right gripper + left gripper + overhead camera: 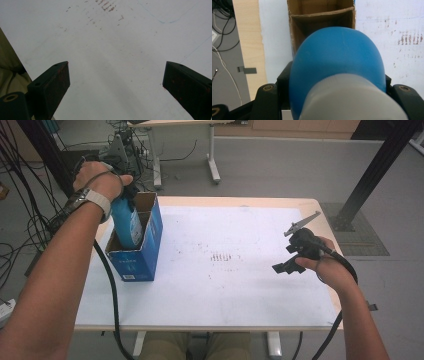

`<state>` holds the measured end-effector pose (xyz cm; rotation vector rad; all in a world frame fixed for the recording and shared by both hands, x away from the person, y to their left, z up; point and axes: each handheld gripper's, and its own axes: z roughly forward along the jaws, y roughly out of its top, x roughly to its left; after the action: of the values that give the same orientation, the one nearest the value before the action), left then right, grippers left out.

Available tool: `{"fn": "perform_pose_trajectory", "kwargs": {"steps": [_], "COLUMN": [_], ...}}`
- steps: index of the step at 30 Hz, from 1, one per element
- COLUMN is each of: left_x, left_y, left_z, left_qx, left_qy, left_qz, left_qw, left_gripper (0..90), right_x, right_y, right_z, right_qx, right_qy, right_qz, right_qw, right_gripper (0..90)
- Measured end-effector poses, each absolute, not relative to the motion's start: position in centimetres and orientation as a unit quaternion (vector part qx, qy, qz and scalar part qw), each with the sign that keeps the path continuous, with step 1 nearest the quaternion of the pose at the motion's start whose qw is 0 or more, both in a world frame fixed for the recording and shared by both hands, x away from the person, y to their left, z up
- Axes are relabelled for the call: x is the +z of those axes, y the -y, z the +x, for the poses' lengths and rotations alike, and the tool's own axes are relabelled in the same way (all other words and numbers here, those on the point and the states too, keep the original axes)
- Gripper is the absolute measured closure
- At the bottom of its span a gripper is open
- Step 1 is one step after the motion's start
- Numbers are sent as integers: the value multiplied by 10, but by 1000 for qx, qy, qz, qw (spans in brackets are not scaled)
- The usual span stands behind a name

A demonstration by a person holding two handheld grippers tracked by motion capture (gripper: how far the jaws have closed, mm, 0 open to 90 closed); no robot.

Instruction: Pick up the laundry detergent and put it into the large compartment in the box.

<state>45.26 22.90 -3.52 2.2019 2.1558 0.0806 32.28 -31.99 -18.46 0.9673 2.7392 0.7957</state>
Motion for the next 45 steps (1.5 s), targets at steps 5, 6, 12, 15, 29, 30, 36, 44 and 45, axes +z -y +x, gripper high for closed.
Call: {"fn": "perform_pose_trajectory", "kwargs": {"steps": [5,6,12,15,29,30,36,44,45], "left_x": [-42,-43,-51,-56,-72,-74,-82,-92,-92], "left_y": [-229,-229,-230,-229,-226,-225,-224,-224,-224], "left_z": [452,452,452,453,452,452,452,452,451], "left_qx": [30,29,30,31,38,37,38,41,43], "left_qy": [-699,-700,-699,-698,-694,-693,-692,-693,-693], "left_qz": [713,713,714,715,719,719,720,719,720], "left_qw": [30,30,29,27,29,28,30,26,26], "left_gripper": [391,392,392,392,392,392,392,392,391], "right_x": [-186,-186,-185,-185,-187,-187,-188,-189,-190], "right_y": [320,321,320,320,322,322,323,324,324], "right_z": [322,322,322,322,321,321,319,319,320], "right_qx": [263,264,263,263,263,264,265,264,264], "right_qy": [-907,-907,-907,-908,-906,-906,-906,-906,-905], "right_qz": [321,322,321,321,324,324,325,326,327], "right_qw": [65,64,65,65,63,64,63,63,62], "right_gripper": [73,73,73,73,73,73,73,73,72]}}
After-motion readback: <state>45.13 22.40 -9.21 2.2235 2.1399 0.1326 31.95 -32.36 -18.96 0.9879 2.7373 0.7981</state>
